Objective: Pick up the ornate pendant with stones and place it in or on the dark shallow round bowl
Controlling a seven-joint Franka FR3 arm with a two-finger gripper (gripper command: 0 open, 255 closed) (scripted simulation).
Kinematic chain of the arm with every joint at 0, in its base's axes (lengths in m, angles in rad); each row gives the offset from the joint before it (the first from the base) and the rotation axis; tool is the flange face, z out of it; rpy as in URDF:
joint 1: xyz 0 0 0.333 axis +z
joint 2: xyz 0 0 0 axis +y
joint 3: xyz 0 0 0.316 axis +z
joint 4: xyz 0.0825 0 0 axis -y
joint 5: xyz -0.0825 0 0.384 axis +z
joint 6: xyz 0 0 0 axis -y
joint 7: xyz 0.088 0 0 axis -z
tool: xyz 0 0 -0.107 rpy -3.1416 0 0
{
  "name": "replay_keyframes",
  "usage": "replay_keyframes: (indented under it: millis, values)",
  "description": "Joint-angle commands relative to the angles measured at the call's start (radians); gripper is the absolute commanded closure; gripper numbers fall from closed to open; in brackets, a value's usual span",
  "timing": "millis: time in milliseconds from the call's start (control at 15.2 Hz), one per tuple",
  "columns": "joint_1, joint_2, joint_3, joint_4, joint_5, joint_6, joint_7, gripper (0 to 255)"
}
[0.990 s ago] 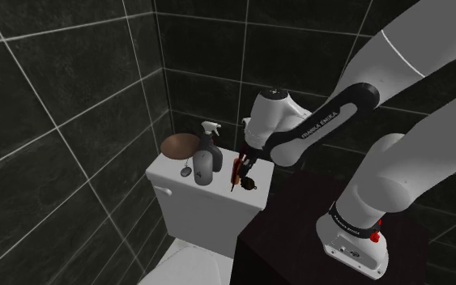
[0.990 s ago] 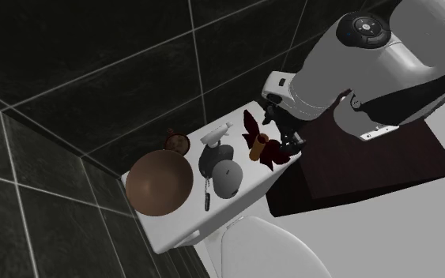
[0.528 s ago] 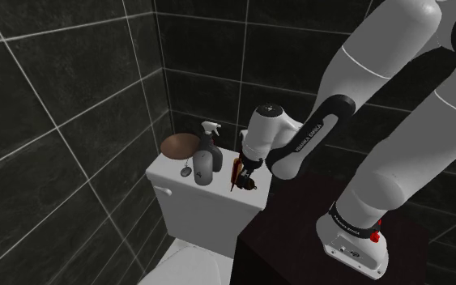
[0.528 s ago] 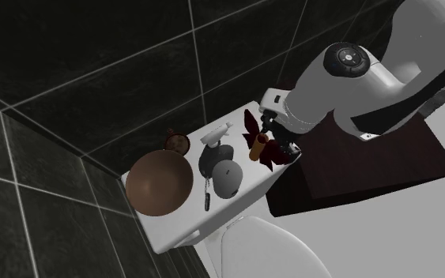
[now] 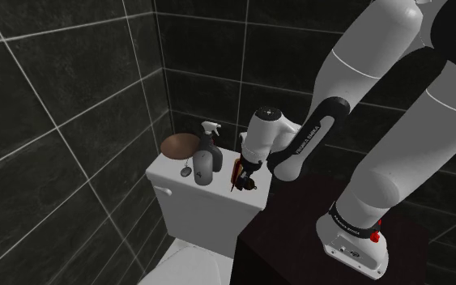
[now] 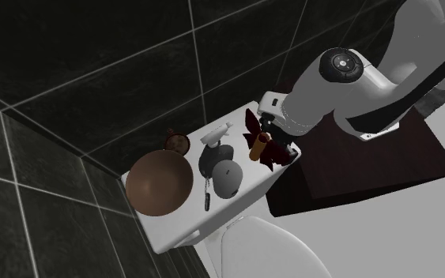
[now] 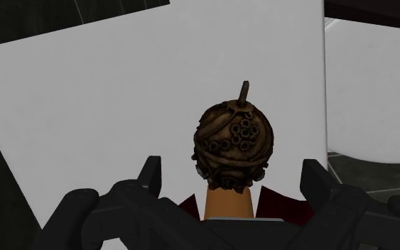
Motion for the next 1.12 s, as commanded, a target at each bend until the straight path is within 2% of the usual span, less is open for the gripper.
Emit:
replay_keyframes:
  millis: [0, 66, 660, 858, 1056]
  values:
    - [0.000, 0.000, 0.000, 0.000, 0.000, 0.000, 0.000, 0]
    - [0.000, 0.000, 0.000, 0.000, 0.000, 0.000, 0.000, 255]
    - [0.000, 0.000, 0.000, 0.000, 0.000, 0.000, 0.000, 255]
    - [0.073, -0.069, -0.042, -0.005, 0.119, -0.060, -0.087, 255]
    - [0.121, -0.134, -0.073, -0.005, 0.180, -0.125, -0.133, 255]
